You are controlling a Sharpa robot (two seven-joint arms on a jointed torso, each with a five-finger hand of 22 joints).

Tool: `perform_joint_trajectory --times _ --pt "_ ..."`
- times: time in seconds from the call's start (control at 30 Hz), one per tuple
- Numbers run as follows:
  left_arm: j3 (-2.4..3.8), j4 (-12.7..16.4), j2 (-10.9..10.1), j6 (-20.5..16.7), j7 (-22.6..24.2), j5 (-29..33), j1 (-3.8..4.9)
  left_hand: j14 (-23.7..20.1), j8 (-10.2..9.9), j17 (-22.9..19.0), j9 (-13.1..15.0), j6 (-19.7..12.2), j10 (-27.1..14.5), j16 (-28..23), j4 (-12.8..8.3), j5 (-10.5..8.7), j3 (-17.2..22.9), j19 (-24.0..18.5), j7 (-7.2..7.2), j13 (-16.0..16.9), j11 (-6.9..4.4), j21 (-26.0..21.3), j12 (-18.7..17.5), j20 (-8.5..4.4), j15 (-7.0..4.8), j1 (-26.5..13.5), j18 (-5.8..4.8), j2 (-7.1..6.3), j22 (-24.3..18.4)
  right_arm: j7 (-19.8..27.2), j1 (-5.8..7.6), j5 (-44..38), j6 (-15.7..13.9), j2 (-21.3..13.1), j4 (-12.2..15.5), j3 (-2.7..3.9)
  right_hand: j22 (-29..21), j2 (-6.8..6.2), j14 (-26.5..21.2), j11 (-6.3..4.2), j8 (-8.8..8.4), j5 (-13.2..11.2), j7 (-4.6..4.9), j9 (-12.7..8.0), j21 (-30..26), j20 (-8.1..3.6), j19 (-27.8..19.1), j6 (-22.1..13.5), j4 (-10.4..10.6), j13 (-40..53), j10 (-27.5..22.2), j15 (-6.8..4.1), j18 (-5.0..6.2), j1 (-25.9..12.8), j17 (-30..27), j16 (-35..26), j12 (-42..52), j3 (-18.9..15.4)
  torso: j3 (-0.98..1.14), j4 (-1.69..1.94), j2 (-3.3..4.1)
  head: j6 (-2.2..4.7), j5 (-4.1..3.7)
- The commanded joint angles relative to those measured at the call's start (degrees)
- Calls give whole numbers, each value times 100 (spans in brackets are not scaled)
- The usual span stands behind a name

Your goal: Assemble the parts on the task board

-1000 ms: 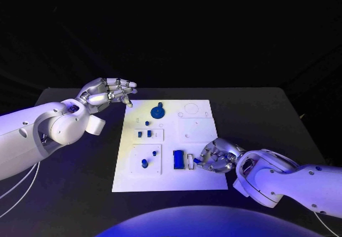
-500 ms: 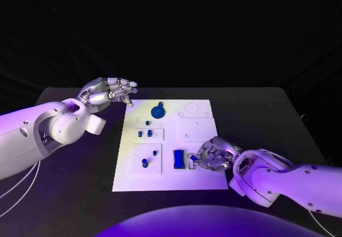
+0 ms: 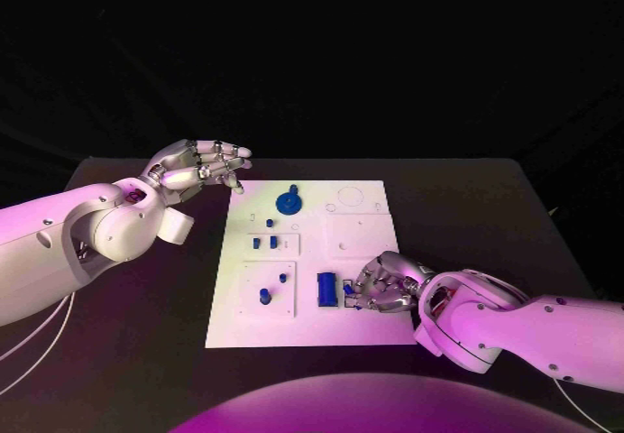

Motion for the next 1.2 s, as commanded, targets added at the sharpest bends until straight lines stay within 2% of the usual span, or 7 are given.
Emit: perform_joint_trajectory --times 0.03,0.13,0.53,0.7,0.9,1.2 --pt "3 19 -1 63 19 -5 3 -25 22 6 -6 -27 -41 5 20 -20 15 48 285 6 3 -28 27 3 16 -61 80 -6 -6 -49 -7 -32 148 26 -15 -5 1162 3 546 5 -11 -14 4 1 -8 -16 272 -18 7 1091 295 -2 -93 -69 1262 0 40 -55 2 1 0 -2 3" --pt "3 20 -2 62 17 -5 3 -25 22 6 -6 -27 -41 5 20 -20 15 48 285 6 3 -28 27 3 16 -61 80 -6 -6 -28 -7 -32 69 40 -22 -5 1166 1 547 5 -5 -15 3 8 9 -15 276 -13 28 1098 301 -3 -95 -111 1266 1 48 -86 5 0 1 1 5" --pt "3 22 -9 57 12 -5 3 -27 24 6 -7 -29 -44 4 24 -21 14 48 286 6 4 -31 29 4 17 -69 80 -7 -8 79 -7 -31 -262 54 -17 -4 1171 143 550 -13 38 -10 -18 45 30 -23 283 29 97 1131 327 -16 -98 -290 1282 7 85 -156 12 -10 3 7 4" --pt "3 23 -7 58 9 -5 3 -28 25 7 -7 -30 -45 4 28 -21 14 48 286 6 5 -32 30 5 18 -72 79 -6 -9 120 -6 -34 -358 56 -14 -1 1172 154 550 -14 41 -10 -20 49 35 -24 285 30 100 1131 327 -17 -99 -319 1283 8 85 -169 13 -3 6 7 -1" --pt "3 22 -7 54 6 -5 3 -28 25 7 -7 -30 -45 4 28 -21 14 48 286 6 5 -32 30 5 18 -72 79 -6 -9 119 -1 -37 -353 62 -23 3 1171 164 550 -16 49 -15 -20 61 32 -27 285 27 102 1131 328 -20 -98 -428 1281 7 84 -237 11 -1 2 5 -1" --pt "3 23 -6 51 3 -5 3 -29 26 8 -8 -31 -47 4 34 -21 14 47 287 6 5 -35 32 6 19 -80 79 -4 -11 61 4 -44 -213 71 -46 4 1165 120 548 -14 63 -31 -20 93 9 -30 279 9 108 1117 317 -19 -95 -725 1274 5 61 -563 5 -4 -1 1 -7"
